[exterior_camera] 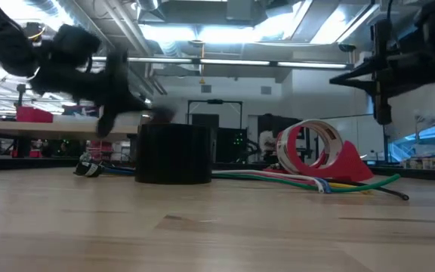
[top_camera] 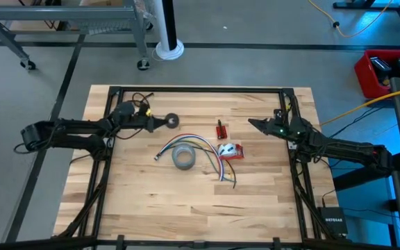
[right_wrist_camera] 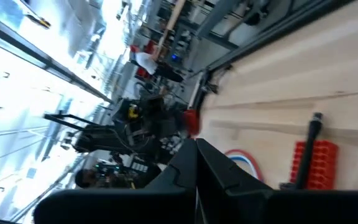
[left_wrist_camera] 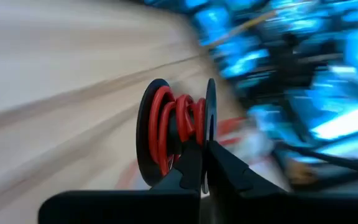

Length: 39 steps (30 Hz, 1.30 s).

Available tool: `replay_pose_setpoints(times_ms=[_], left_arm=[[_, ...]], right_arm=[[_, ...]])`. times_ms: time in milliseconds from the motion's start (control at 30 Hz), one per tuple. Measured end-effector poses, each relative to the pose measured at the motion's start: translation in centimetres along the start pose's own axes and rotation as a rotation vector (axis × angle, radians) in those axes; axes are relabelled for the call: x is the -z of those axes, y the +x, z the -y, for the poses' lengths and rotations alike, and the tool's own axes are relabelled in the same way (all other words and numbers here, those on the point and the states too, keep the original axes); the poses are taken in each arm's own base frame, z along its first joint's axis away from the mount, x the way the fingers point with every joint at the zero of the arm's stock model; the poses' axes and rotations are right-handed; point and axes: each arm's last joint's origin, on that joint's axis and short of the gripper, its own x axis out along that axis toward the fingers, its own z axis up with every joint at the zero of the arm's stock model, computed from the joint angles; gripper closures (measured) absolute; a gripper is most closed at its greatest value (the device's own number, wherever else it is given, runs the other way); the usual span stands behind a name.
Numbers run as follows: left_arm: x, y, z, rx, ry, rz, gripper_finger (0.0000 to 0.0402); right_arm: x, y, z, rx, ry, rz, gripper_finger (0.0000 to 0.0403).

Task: Coil cords
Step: Uncoil the red wire from the black spool

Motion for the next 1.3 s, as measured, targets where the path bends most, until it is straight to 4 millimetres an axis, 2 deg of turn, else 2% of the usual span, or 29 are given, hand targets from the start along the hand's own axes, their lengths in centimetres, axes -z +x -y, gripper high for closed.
replay_pose_setpoints(times_ms=[133, 300, 500, 767, 1067, 1300], left_arm=[[-1.2, 0.8, 3.1, 0.174, 0.075, 0.072, 0.0401], [-1.6, 2.4, 5.3, 0.167, 0.149, 0.059, 0.0401], [-1.3, 5.9, 7.2, 0.172, 0.245, 0.032, 0.0402], [-1.5, 11.5, 9.0, 0.224, 0.336, 0.023, 0.0401], [-1.7, 16.8, 9.5, 0.251, 0.338, 0.034, 0.0401], [-1.4, 19.4, 10.1, 0.270, 0.340, 0.025, 0.0401]], right_arm=[[0.0, 0.0, -0.3, -0.044, 0.001, -0.032, 0.0400], [0.0, 0.2, -0.7, -0.094, 0.002, -0.041, 0.0400], [0.1, 1.1, -0.5, -0.100, 0.002, -0.062, 0.0400], [0.6, 2.4, 0.0, -0.100, 0.002, -0.126, 0.0400], [0.9, 3.0, 0.6, -0.065, 0.003, -0.152, 0.0400], [1.0, 3.1, 0.7, -0.065, 0.004, -0.176, 0.0400]])
